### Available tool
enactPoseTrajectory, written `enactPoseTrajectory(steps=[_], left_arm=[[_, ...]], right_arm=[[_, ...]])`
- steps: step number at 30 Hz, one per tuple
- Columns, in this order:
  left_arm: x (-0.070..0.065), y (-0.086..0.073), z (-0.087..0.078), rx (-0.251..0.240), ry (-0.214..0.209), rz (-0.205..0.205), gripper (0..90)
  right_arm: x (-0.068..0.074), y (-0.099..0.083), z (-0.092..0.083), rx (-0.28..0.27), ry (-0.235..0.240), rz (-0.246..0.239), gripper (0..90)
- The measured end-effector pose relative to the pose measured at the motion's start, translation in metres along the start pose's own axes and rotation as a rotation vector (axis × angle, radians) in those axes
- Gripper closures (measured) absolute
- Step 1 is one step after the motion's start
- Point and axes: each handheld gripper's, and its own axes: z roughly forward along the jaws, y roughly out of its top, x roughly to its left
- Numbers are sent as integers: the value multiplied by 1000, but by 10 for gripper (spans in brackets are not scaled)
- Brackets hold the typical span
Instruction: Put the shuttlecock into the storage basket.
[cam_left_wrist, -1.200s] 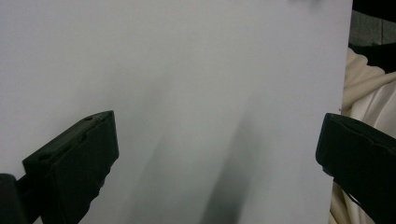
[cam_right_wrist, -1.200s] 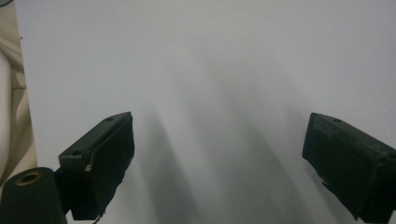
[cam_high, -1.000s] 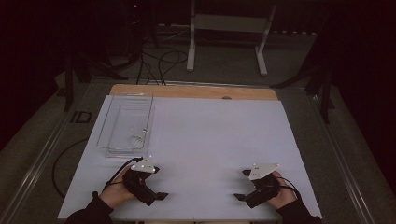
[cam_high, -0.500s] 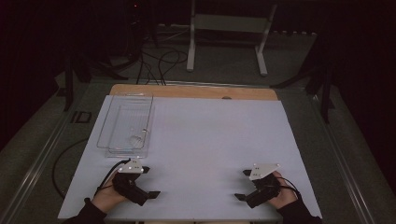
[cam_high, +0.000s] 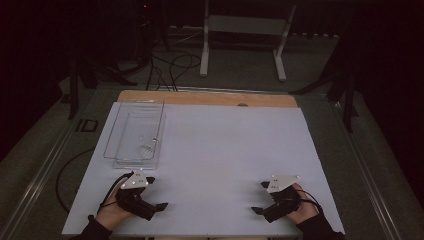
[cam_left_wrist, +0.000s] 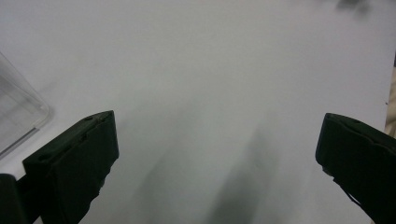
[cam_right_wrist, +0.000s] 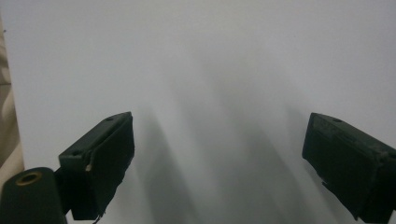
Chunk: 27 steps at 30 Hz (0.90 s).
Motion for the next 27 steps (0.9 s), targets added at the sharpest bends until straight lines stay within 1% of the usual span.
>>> enactPoseTrajectory(steps=[2, 4, 6, 13, 18, 21, 27], left_arm=[[0, 0, 1, 6, -6, 0, 1], [1, -1, 1, 9, -13, -1, 1], [1, -2, 2, 15, -10, -2, 2], [1, -1, 1, 3, -14, -5, 1], [1, -1, 0, -5, -13, -1, 2], [0, 0, 0, -20, -18, 4, 2], [-2, 0, 1, -29, -17, 12, 2]], right_arm=[[0, 0, -1, -11, -8, -1, 91], [-1, -1, 0, -8, -9, 2, 91], [-2, -2, 1, 0, -13, 4, 90], [-2, -3, 2, -2, -20, 1, 90], [-2, -4, 2, -1, -19, 6, 91], [-2, -4, 2, 2, -17, 5, 90], [-2, -4, 2, 4, -16, 4, 90]])
